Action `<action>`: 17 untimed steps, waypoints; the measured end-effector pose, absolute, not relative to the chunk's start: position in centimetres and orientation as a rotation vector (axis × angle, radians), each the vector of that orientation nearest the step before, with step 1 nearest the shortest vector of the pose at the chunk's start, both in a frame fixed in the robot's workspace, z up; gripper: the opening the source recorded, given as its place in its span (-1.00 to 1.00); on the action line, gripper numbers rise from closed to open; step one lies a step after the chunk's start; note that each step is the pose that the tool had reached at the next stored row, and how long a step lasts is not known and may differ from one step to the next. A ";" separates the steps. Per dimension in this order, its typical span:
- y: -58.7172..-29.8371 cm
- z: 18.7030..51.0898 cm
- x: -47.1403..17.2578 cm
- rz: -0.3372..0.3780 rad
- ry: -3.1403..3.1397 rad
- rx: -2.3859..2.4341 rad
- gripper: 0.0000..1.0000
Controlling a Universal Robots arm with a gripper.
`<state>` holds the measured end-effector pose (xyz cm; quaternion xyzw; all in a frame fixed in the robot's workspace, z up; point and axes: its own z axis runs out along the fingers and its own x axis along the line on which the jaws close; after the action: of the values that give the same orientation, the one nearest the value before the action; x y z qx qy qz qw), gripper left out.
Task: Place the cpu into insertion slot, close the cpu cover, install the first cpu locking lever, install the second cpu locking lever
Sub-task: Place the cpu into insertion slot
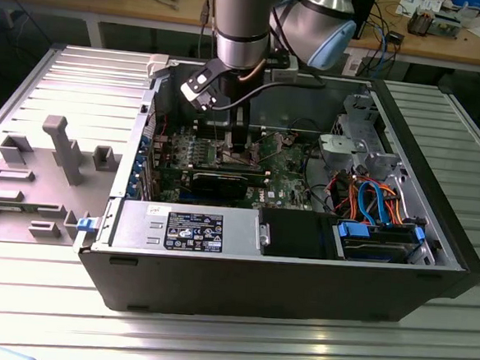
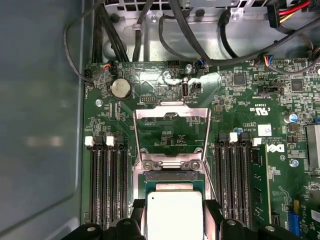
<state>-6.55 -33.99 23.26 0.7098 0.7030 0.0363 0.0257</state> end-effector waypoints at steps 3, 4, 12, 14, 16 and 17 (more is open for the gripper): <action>-34.0 22.7 -6.6 0.112 2.173 2.194 0.09; -34.0 22.6 -6.6 0.112 2.173 2.194 0.09; -34.0 21.2 -6.7 0.112 2.173 2.194 0.09; -34.0 20.9 -6.8 0.112 2.173 2.194 0.09; -34.0 20.8 -6.8 0.112 2.173 2.194 0.09; -34.0 20.8 -6.8 0.112 2.173 2.194 0.09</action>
<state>-6.77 -33.99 20.77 0.7097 0.7031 0.0361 0.0257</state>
